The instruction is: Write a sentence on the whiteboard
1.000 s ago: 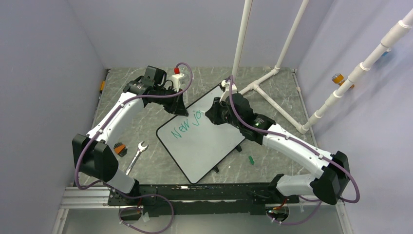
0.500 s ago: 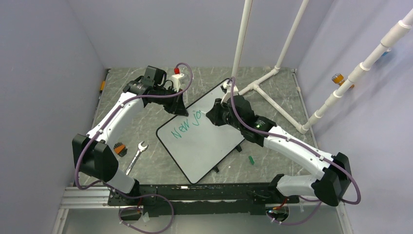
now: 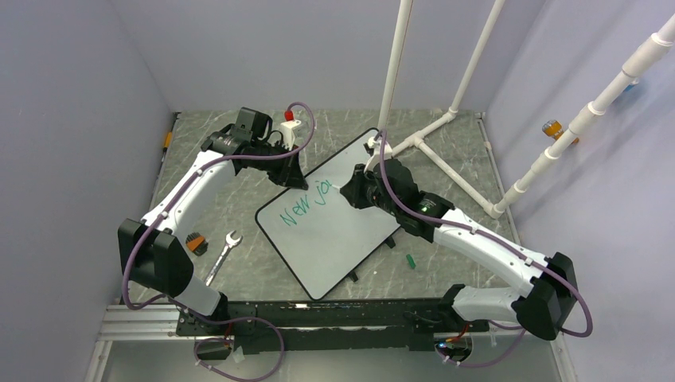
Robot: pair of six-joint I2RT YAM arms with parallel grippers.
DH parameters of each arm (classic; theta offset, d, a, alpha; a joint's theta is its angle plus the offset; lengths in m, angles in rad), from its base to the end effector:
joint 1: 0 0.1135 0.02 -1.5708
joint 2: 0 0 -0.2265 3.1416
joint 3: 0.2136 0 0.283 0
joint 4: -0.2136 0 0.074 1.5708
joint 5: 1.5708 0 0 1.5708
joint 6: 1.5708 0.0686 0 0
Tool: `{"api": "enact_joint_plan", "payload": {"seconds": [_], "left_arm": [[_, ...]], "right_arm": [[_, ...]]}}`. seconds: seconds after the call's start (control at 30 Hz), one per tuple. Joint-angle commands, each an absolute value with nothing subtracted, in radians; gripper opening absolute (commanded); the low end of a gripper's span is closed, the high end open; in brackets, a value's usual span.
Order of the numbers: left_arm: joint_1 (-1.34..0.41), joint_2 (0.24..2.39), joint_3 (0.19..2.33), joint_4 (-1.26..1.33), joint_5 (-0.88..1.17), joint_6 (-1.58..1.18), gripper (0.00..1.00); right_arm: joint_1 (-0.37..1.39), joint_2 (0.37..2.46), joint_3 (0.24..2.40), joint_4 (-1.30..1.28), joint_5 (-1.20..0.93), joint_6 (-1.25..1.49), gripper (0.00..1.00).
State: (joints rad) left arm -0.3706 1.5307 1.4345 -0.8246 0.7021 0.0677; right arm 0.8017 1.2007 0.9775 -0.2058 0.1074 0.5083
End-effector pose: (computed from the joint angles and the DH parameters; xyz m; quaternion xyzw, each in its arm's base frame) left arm 0.3274 -0.1747 0.2724 0.3006 0.8447 -0.3674 0.2472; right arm 0.2490 0.2466 0.2628 -0.0941 0.8354 0.2929 0.4554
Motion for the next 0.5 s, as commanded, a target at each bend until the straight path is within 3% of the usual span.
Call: {"api": "enact_joint_plan", "payload": {"seconds": [0.0,0.47], "left_arm": [[-0.399,1.511,1.426,-0.791,0.654,0.202,0.00],[-0.399,1.506,1.427,-0.792,0.652,0.204,0.00]], "right_arm": [[0.794,1.223,1.047,-0.235,0.165,0.488,0.00],[0.787,1.299,1.146,-0.244,0.150,0.465,0.00]]}}
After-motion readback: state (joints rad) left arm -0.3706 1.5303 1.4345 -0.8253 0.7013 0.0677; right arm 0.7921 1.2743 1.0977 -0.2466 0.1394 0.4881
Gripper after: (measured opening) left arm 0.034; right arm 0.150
